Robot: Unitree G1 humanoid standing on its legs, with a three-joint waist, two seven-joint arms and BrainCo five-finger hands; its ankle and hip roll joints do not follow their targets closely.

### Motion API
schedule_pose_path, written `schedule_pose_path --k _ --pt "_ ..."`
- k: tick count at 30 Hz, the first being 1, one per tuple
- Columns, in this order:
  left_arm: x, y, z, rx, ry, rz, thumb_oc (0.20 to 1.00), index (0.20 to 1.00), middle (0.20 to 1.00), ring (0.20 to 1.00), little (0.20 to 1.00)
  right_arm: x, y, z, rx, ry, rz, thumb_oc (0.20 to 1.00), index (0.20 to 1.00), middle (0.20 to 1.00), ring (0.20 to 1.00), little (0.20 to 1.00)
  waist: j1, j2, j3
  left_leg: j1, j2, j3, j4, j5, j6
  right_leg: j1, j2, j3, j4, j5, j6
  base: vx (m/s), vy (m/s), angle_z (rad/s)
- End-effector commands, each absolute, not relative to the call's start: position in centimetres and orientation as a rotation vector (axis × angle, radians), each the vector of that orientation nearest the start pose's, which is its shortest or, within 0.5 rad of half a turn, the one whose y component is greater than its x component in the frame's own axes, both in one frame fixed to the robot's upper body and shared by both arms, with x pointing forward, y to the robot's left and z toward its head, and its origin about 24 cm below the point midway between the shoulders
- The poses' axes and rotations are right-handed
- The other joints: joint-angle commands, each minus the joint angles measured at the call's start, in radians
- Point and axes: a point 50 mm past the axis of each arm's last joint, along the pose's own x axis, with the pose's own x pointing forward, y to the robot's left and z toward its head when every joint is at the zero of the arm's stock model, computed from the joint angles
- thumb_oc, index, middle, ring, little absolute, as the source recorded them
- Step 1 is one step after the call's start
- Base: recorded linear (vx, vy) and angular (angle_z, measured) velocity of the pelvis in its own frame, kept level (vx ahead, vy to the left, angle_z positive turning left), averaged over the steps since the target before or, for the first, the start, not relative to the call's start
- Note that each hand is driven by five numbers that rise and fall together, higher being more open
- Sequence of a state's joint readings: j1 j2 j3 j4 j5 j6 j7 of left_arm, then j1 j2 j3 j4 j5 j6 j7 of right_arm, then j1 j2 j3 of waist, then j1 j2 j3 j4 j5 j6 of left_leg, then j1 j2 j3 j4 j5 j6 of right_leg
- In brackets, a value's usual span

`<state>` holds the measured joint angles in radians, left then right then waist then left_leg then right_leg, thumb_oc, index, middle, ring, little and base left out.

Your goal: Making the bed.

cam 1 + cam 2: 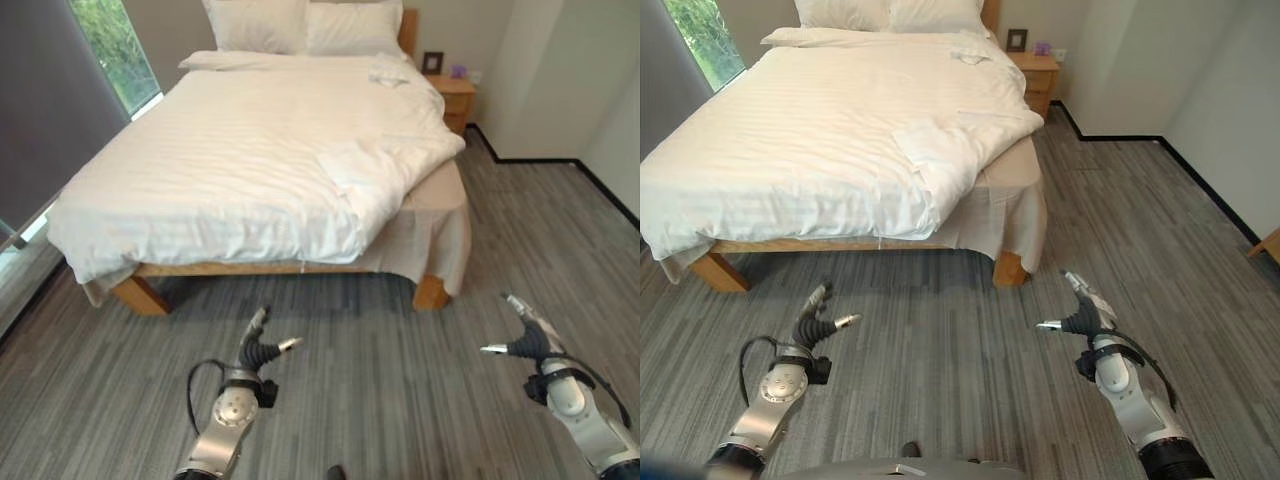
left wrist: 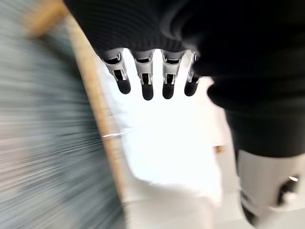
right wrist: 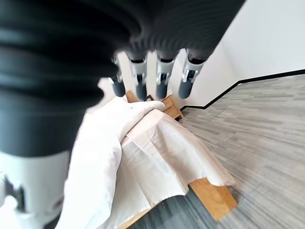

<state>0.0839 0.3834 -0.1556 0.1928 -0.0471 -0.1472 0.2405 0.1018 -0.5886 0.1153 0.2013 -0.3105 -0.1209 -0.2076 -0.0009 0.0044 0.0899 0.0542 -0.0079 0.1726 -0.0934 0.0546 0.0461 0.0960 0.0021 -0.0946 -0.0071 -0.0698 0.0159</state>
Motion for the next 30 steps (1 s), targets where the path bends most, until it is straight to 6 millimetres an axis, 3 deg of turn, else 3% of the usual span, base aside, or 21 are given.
schedule_pose_path --k 1,9,11,12,13,14,16,19,20,22,25,26,28,30 --pt "24.0 21.6 2.9 0.370 -0.046 0.130 1.000 1.000 1.000 1.000 1.000 23.6 -23.8 3.6 -0.794 -0.043 -0.022 1.000 1.000 1.000 1.000 1.000 0.005 -0.046 0.004 0.068 0.060 -0.036 0.006 -0.121 -0.077 0.035 -0.108 0.009 -0.080 0.041 0.122 0.00 0.000 0.00" --pt "24.1 21.2 3.3 0.332 -0.055 0.116 1.000 1.000 1.000 1.000 1.000 24.0 -22.1 3.5 -0.741 -0.054 0.029 1.000 1.000 1.000 1.000 1.000 0.025 -0.051 0.028 0.070 0.045 -0.036 0.006 -0.136 -0.054 0.019 -0.113 0.035 -0.074 0.049 0.133 0.03 0.023 -0.10" --pt "24.1 21.3 3.2 0.340 -0.047 0.114 1.000 1.000 1.000 1.000 1.000 24.1 -22.0 3.8 -0.759 -0.065 0.037 1.000 1.000 1.000 1.000 1.000 0.028 -0.043 0.050 0.066 0.041 -0.041 0.006 -0.143 -0.039 -0.055 -0.119 0.038 0.074 0.034 0.149 0.01 0.084 -0.18" --pt "24.1 21.3 3.2 0.344 -0.045 0.116 1.000 1.000 1.000 1.000 1.000 24.2 -21.9 4.0 -0.774 -0.074 0.039 1.000 1.000 1.000 1.000 1.000 0.024 -0.038 0.064 0.070 0.035 -0.045 0.006 -0.148 -0.031 -0.105 -0.128 0.040 0.173 0.055 0.174 -0.02 0.123 -0.17" --pt "24.3 21.3 3.2 0.353 -0.044 0.124 1.000 1.000 1.000 1.000 1.000 24.4 -21.6 4.5 -0.787 -0.096 0.044 1.000 1.000 1.000 1.000 1.000 0.013 -0.037 0.091 0.077 0.027 -0.050 0.006 -0.149 -0.022 -0.182 -0.141 0.055 0.307 0.125 0.205 0.01 0.128 -0.23" --pt "24.5 21.2 3.3 0.359 -0.050 0.119 1.000 1.000 1.000 1.000 1.000 24.6 -21.3 5.1 -0.790 -0.128 0.047 1.000 1.000 1.000 1.000 1.000 0.006 -0.029 0.106 0.078 0.031 -0.055 0.006 -0.153 -0.020 -0.232 -0.138 0.058 0.380 0.141 0.215 0.15 0.123 -0.17" --pt "24.9 20.8 3.5 0.380 -0.059 0.103 1.000 1.000 1.000 1.000 1.000 24.5 -20.8 6.0 -0.778 -0.175 0.052 1.000 1.000 1.000 1.000 1.000 -0.011 -0.022 0.124 0.094 0.038 -0.065 0.006 -0.172 -0.020 -0.307 -0.118 0.038 0.425 0.113 0.197 0.20 0.055 0.04" --pt "25.0 20.6 3.6 0.384 -0.063 0.088 1.000 1.000 1.000 1.000 1.000 24.0 -20.8 6.1 -0.772 -0.184 0.053 1.000 1.000 1.000 1.000 1.000 -0.032 -0.025 0.129 0.121 0.035 -0.075 0.006 -0.198 -0.030 -0.330 -0.081 0.007 0.333 0.072 0.170 0.29 -0.080 0.13" --pt "25.0 20.2 3.4 0.370 -0.058 0.067 1.000 1.000 1.000 1.000 1.000 23.5 -21.1 5.8 -0.784 -0.168 0.054 1.000 1.000 1.000 1.000 1.000 -0.057 -0.041 0.128 0.163 0.036 -0.086 0.006 -0.242 -0.054 -0.323 -0.052 -0.034 0.138 0.082 0.151 0.43 -0.200 0.34" --pt "25.0 20.1 3.1 0.347 -0.039 0.062 1.000 1.000 1.000 1.000 1.000 23.3 -21.3 5.6 -0.825 -0.155 0.052 1.000 1.000 1.000 1.000 1.000 -0.077 -0.051 0.124 0.204 0.053 -0.091 0.006 -0.270 -0.078 -0.351 -0.043 -0.063 0.016 0.126 0.151 0.53 -0.263 0.55" --pt "25.1 20.0 2.9 0.355 -0.037 0.052 1.000 1.000 1.000 1.000 1.000 22.9 -21.7 5.8 -0.862 -0.155 0.054 1.000 1.000 1.000 1.000 1.000 -0.099 -0.038 0.106 0.262 0.086 -0.109 0.006 -0.304 -0.090 -0.352 -0.023 -0.040 -0.020 0.141 0.144 0.49 -0.231 0.55" --pt "24.9 19.8 2.5 0.358 -0.026 0.046 1.000 1.000 1.000 1.000 1.000 22.7 -21.8 5.6 -0.867 -0.146 0.062 1.000 1.000 1.000 1.000 1.000 -0.100 -0.028 0.098 0.271 0.105 -0.106 0.043 -0.270 -0.100 -0.330 -0.007 -0.032 -0.015 0.149 0.119 0.45 -0.229 0.43" --pt "24.7 19.6 2.2 0.359 -0.013 0.043 1.000 1.000 1.000 1.000 1.000 22.4 -22.2 5.8 -0.871 -0.148 0.070 1.000 1.000 1.000 1.000 1.000 -0.101 -0.014 0.093 0.207 0.139 -0.092 0.272 -0.172 -0.124 -0.266 0.018 -0.018 -0.005 0.128 0.085 0.47 -0.274 0.12" --pt "25.1 19.2 2.4 0.352 -0.019 0.036 1.000 1.000 1.000 1.000 1.000 22.6 -22.3 6.1 -0.864 -0.164 0.064 1.000 1.000 1.000 1.000 1.000 -0.085 -0.036 0.115 0.039 0.146 -0.127 0.642 -0.012 -0.131 -0.180 0.025 -0.008 -0.038 0.116 0.026 0.42 -0.378 -0.11"
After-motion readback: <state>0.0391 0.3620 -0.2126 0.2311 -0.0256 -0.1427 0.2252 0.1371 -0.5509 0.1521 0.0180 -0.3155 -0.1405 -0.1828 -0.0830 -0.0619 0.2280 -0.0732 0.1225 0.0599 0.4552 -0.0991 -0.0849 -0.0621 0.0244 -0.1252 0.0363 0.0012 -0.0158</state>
